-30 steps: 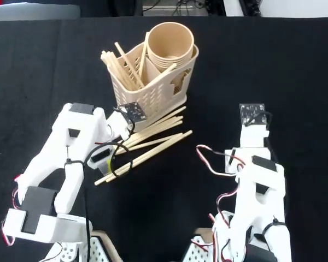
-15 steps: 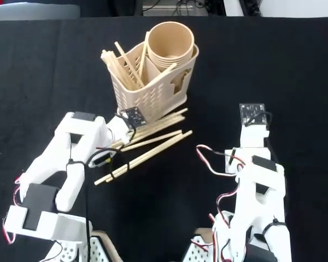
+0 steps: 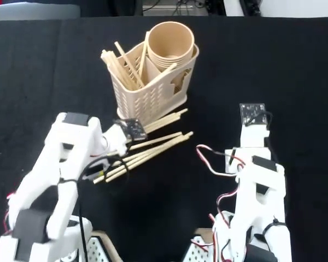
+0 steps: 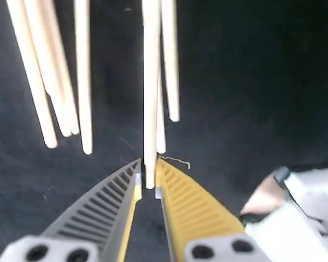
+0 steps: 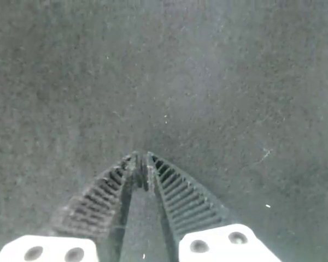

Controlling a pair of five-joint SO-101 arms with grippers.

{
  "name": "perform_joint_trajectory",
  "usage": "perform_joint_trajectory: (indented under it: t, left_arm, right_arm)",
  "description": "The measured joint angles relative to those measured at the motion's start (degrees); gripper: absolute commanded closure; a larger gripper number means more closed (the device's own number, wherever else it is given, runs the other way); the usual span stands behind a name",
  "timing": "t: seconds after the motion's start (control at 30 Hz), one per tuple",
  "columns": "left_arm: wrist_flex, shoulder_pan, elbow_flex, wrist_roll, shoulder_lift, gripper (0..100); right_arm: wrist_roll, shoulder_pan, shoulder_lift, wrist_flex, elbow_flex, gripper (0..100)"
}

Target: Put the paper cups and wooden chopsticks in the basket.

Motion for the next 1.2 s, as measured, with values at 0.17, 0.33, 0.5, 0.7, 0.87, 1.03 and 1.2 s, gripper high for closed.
perform_joint_trajectory:
  t: [0.17, 0.33, 0.5, 0.7, 0.87, 1.03, 1.2]
  left_arm:
    - [1.2, -1.7, 7.6, -6.0, -6.8, 97]
    - [1.3, -5.3, 16.4, -10.5, -14.6, 97]
    - [1.3, -5.7, 22.2, -7.7, -24.4, 88]
    - [0.8, -5.7, 27.1, 4.2, -33.9, 78]
    - [0.6, -5.2, 27.3, 6.8, -39.7, 77]
    - [-0.2, 4.2, 22.2, 17.0, -41.7, 76]
    - [-10.3, 19.9, 20.2, 30.3, -37.6, 77]
  right_arm:
    - [0.0, 0.0, 0.0, -0.2, 0.0, 97.6]
    - [0.0, 0.0, 0.0, -0.2, 0.0, 97.6]
    - [0.0, 0.0, 0.0, -0.2, 0.0, 97.6]
    - [0.0, 0.0, 0.0, -0.2, 0.0, 97.6]
    - [0.0, 0.0, 0.0, -0.2, 0.0, 97.6]
    - [0.0, 0.0, 0.0, -0.2, 0.0, 97.6]
    - [0.0, 0.0, 0.0, -0.2, 0.0, 97.6]
